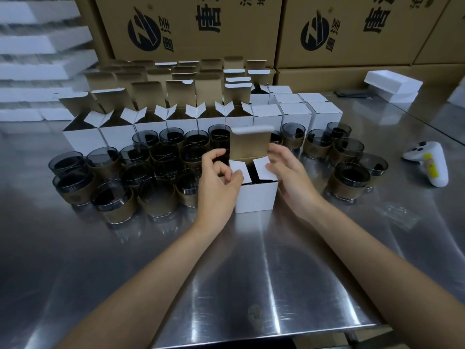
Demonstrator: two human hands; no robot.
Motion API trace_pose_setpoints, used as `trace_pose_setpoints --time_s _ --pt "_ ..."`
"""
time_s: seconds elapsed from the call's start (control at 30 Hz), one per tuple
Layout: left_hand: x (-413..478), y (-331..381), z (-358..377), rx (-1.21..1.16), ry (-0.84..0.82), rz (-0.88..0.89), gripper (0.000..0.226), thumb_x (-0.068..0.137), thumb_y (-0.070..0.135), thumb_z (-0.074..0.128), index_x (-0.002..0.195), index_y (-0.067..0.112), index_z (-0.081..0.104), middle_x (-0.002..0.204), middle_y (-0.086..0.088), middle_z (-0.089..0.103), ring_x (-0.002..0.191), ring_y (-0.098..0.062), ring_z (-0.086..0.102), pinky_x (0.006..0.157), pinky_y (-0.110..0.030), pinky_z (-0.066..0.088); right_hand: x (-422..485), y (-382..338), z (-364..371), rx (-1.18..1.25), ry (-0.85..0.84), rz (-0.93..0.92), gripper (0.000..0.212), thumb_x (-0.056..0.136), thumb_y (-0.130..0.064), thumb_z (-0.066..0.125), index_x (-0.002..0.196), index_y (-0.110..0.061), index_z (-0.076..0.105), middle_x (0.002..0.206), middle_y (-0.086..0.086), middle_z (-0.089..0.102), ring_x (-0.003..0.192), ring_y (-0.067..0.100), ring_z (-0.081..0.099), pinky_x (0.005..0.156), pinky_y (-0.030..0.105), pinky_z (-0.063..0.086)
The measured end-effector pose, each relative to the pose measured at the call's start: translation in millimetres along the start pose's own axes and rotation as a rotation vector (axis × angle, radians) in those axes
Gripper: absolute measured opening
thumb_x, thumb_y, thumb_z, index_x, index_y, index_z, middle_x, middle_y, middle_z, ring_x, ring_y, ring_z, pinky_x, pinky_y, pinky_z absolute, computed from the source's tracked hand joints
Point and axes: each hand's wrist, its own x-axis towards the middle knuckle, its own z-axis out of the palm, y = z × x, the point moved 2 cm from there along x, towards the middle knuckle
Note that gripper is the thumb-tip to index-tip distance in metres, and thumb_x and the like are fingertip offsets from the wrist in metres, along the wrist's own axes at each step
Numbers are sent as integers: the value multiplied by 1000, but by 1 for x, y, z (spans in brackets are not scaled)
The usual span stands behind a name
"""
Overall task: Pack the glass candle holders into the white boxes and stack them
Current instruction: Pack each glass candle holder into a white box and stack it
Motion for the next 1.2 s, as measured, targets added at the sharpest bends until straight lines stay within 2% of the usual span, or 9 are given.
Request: trace_pose_setpoints --time_s 0.13,0.27,0.37,0.47,0.57,0.73,0.93,1.03,1.2 --pt "0 -1 -2 1 -15 -7 44 91 3 61 124 24 42 67 5 47 67 -4 51 74 -19 47 1 -1 -7 -29 -70 25 29 94 -8 46 93 -27 69 110 -5 71 88 10 66 64 18 50" --pt "1 1 -3 27 -72 -58 26 97 5 47 97 25 63 75 -19 51 58 -8 44 54 -22 38 4 -3 -13 -154 -127 -34 27 91 -23 41 95 -21 67 109 -11 70 101 4 65 75 14 50" --pt "0 0 -4 -65 -75 -132 30 98 2 39 92 18 64 57 1 46 47 -9 38 47 -22 29 -1 -3 -21 -257 -256 -88 39 95 -45 42 113 -15 59 129 -10 59 118 4 56 87 14 47" --pt "-4 2 -6 -43 -110 -66 23 96 15 40 95 16 63 52 9 44 49 -10 40 49 -26 32 -7 -4 -21 -441 -343 -132 48 84 -55 54 121 -25 50 131 -12 52 122 5 51 93 18 45" --pt "-9 4 -6 147 -168 121 24 90 25 46 105 15 61 71 1 47 61 -8 42 60 -20 35 -8 -6 -15 -564 -313 -192 46 77 -55 61 117 -39 47 124 -14 53 109 -2 54 82 11 45" --pt "-10 4 -5 325 -166 210 34 96 33 41 121 15 57 102 3 52 83 1 50 72 -8 36 -7 -5 -10 -555 -211 -232 43 81 -59 54 117 -36 48 115 -23 55 106 -6 54 80 10 46" --pt "-13 7 -4 440 -183 218 40 95 40 37 121 15 55 104 2 48 79 -8 47 72 -30 43 -7 -5 -15 -502 -310 -129 45 85 -56 54 121 -29 48 113 -26 55 110 1 54 86 16 44" --pt "-13 8 -3 458 -170 211 39 94 39 37 118 14 55 99 4 45 75 -8 45 71 -33 43 -7 -3 -16 -395 -318 -31 36 91 -49 50 119 -27 49 121 -8 55 112 11 54 96 32 45" --pt "-15 5 1 396 -186 75 38 86 36 37 119 21 49 109 3 45 89 -16 50 81 -41 46 -10 -5 -4 -384 -313 -16 42 85 -30 44 126 -18 47 130 3 47 115 8 47 95 23 38"
